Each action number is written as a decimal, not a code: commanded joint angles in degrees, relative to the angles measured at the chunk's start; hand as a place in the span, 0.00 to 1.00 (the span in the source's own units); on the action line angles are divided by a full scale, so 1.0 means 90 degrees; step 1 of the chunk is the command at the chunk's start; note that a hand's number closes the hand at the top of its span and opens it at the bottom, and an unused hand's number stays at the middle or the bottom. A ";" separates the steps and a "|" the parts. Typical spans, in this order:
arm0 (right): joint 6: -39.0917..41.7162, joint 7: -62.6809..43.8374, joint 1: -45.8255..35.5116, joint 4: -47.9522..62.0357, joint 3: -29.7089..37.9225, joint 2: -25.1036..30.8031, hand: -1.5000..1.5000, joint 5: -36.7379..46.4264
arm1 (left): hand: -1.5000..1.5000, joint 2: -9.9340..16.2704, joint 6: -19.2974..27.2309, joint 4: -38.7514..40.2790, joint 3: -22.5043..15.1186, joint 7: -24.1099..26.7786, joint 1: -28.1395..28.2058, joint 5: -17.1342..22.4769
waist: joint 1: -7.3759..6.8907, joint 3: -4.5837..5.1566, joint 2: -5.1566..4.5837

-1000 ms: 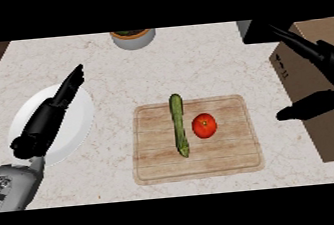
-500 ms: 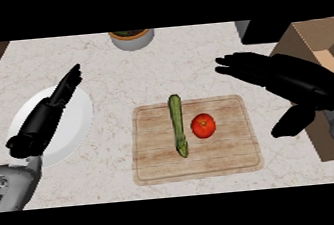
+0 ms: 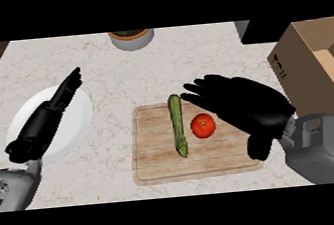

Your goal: Pick the tomato from the cutting board and place it in the cardboard box

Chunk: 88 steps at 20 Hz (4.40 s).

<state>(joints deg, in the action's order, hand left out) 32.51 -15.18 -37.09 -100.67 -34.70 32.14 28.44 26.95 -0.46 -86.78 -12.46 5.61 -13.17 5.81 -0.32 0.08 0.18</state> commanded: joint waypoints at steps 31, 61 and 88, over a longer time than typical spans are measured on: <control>-0.0404 0.0323 0.1122 0.1892 -0.0117 -0.2116 0.00 0.3699 | 0.50 -0.1013 -0.0739 -0.0415 0.0807 -0.0236 0.0307 -0.1139 | -0.0005 -0.0010 -0.0022; -0.1990 0.2610 0.0652 0.3994 0.0859 -0.2778 1.00 0.5148 | 0.50 -0.1272 -0.1491 0.0260 0.1671 0.0142 -0.0124 -0.1421 | 0.0003 -0.0009 -0.0036; -0.4989 -0.1925 -0.2564 0.6353 0.4494 -0.2582 1.00 0.5274 | 0.50 -0.1348 -0.1545 0.0021 0.1693 0.0048 0.0031 -0.1444 | -0.0029 -0.0004 -0.0017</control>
<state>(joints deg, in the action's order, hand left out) -9.12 -25.65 -57.98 -41.22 4.32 8.10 74.32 13.72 -13.45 -87.00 1.56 4.60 -14.27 -7.91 -1.18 0.01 -0.36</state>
